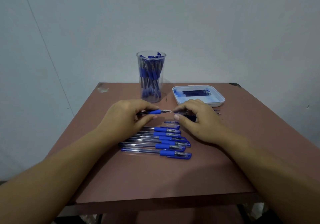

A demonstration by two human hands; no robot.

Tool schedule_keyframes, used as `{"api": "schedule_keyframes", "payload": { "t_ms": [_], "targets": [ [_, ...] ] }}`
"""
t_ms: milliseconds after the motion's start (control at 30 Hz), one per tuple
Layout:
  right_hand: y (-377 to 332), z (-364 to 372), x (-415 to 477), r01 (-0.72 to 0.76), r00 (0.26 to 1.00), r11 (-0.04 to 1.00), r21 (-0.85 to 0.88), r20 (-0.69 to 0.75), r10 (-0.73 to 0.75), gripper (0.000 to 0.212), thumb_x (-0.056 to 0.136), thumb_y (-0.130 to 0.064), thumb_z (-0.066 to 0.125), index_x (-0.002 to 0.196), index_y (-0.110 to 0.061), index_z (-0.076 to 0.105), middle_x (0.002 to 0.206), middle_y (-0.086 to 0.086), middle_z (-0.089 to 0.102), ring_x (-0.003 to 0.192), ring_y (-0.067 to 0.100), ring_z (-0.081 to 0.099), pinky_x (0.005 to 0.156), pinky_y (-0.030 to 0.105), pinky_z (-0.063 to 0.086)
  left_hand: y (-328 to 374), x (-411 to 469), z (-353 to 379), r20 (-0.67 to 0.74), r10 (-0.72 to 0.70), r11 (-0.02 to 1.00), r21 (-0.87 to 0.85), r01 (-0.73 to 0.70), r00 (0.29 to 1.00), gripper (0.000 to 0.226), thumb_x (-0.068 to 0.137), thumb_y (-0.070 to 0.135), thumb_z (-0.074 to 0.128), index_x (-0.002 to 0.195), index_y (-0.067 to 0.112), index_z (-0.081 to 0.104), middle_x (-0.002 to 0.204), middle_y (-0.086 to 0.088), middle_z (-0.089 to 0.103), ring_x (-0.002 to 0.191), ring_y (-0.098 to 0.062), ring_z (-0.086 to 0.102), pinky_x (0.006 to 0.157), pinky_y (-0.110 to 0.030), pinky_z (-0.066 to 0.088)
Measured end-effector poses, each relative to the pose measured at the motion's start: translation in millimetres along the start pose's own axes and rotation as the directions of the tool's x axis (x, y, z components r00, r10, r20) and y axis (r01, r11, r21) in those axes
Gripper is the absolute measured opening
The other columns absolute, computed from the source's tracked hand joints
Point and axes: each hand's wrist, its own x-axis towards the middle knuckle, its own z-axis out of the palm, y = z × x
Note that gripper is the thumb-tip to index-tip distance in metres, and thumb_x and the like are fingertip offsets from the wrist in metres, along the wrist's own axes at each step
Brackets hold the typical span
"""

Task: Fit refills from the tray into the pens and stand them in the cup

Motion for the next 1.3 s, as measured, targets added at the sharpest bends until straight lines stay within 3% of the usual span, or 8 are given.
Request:
{"api": "schedule_keyframes", "payload": {
  "t_ms": [167, 400, 567, 700, 833, 967, 1167, 1300],
  "targets": [
    [-10.0, 7.2, 4.3, 0.011, 1.000, 0.998, 0.065, -0.019, -0.010, 0.016, 0.094, -0.032, 0.060, 0.096, -0.022, 0.072, 0.080, -0.020, 0.057, 0.082, 0.000, 0.051, 0.070, 0.009, 0.035, 2.7, -2.2, 3.6, -0.002, 0.028, 0.999, -0.016, -0.028, 1.000, 0.037, 0.087, 0.050, 0.056, 0.109, 0.027, 0.074, 0.094, 0.014, 0.073, 0.075, -0.002, 0.065, 0.067, -0.027, 0.057],
    [-7.9, 9.5, 4.3, 0.078, 0.994, 0.993, 0.093, -0.079, -0.071, 0.009, 0.089, -0.026, 0.069, 0.093, -0.021, 0.074, 0.083, -0.018, 0.063, 0.082, 0.001, 0.058, 0.073, 0.010, 0.040, 8.7, -2.6, 6.7, -0.016, -0.002, 0.999, -0.048, 0.002, 1.000, 0.026, 0.083, 0.038, 0.074, 0.105, 0.024, 0.076, 0.088, 0.012, 0.074, 0.069, -0.003, 0.063, 0.063, -0.017, 0.051],
    [-9.4, 8.4, 2.9, 0.110, 0.991, 0.985, 0.135, -0.097, -0.097, 0.013, 0.085, -0.021, 0.073, 0.097, -0.018, 0.075, 0.088, -0.010, 0.068, 0.084, 0.003, 0.062, 0.075, 0.013, 0.048, 13.2, -3.7, 5.7, 0.036, -0.075, 0.987, -0.141, 0.080, 0.997, 0.032, 0.083, 0.046, 0.063, 0.104, 0.025, 0.076, 0.088, 0.014, 0.074, 0.070, 0.010, 0.061, 0.063, -0.001, 0.040],
    [-11.5, 8.1, 1.9, 0.095, 0.995, 0.982, 0.163, -0.056, -0.087, 0.017, 0.084, -0.019, 0.075, 0.101, -0.020, 0.072, 0.090, -0.011, 0.067, 0.083, 0.003, 0.062, 0.075, 0.012, 0.047, 11.3, -5.4, 6.3, 0.051, -0.109, 0.981, -0.155, 0.116, 0.993, 0.020, 0.084, 0.033, 0.073, 0.103, 0.027, 0.077, 0.086, 0.017, 0.073, 0.070, 0.000, 0.065, 0.060, -0.007, 0.044],
    [-11.0, 7.4, -0.2, 0.021, 0.999, 0.976, 0.215, -0.037, -0.014, 0.026, 0.087, -0.029, 0.071, 0.111, -0.025, 0.063, 0.094, -0.010, 0.064, 0.084, 0.004, 0.060, 0.075, 0.011, 0.045, 12.0, -3.5, 6.8, 0.030, -0.069, 0.994, -0.089, 0.071, 0.997, 0.025, 0.085, 0.041, 0.071, 0.106, 0.028, 0.075, 0.086, 0.015, 0.073, 0.068, -0.005, 0.064, 0.059, -0.021, 0.053],
    [-12.1, 8.0, 2.2, 0.072, 0.996, 0.988, 0.139, -0.063, -0.063, 0.009, 0.089, -0.026, 0.069, 0.097, -0.022, 0.071, 0.085, -0.017, 0.063, 0.081, 0.001, 0.059, 0.070, 0.011, 0.043, 14.5, -3.9, 6.1, 0.011, -0.023, 0.998, -0.065, 0.024, 1.000, 0.043, 0.085, 0.056, 0.055, 0.106, 0.026, 0.075, 0.087, 0.012, 0.073, 0.069, -0.002, 0.063, 0.062, -0.017, 0.051],
    [-12.7, 5.9, 0.3, 0.055, 0.998, 0.983, 0.175, -0.052, -0.047, 0.018, 0.085, -0.026, 0.074, 0.101, -0.024, 0.066, 0.088, -0.017, 0.063, 0.080, 0.004, 0.059, 0.071, 0.014, 0.046, 13.7, -4.1, 5.6, 0.009, -0.026, 0.998, -0.053, 0.026, 1.000, 0.028, 0.085, 0.039, 0.070, 0.108, 0.024, 0.075, 0.090, 0.010, 0.074, 0.072, -0.003, 0.064, 0.065, -0.018, 0.052],
    [-11.1, 7.2, 1.6, 0.036, 0.998, 0.987, 0.154, -0.061, -0.027, 0.007, 0.092, -0.029, 0.064, 0.091, -0.025, 0.069, 0.082, -0.016, 0.063, 0.078, 0.000, 0.057, 0.068, 0.010, 0.041, 15.1, -3.4, 4.7, 0.013, -0.021, 0.998, -0.066, 0.022, 1.000, 0.036, 0.084, 0.049, 0.060, 0.107, 0.025, 0.075, 0.090, 0.010, 0.074, 0.072, -0.002, 0.064, 0.065, -0.020, 0.053]
  ]
}}
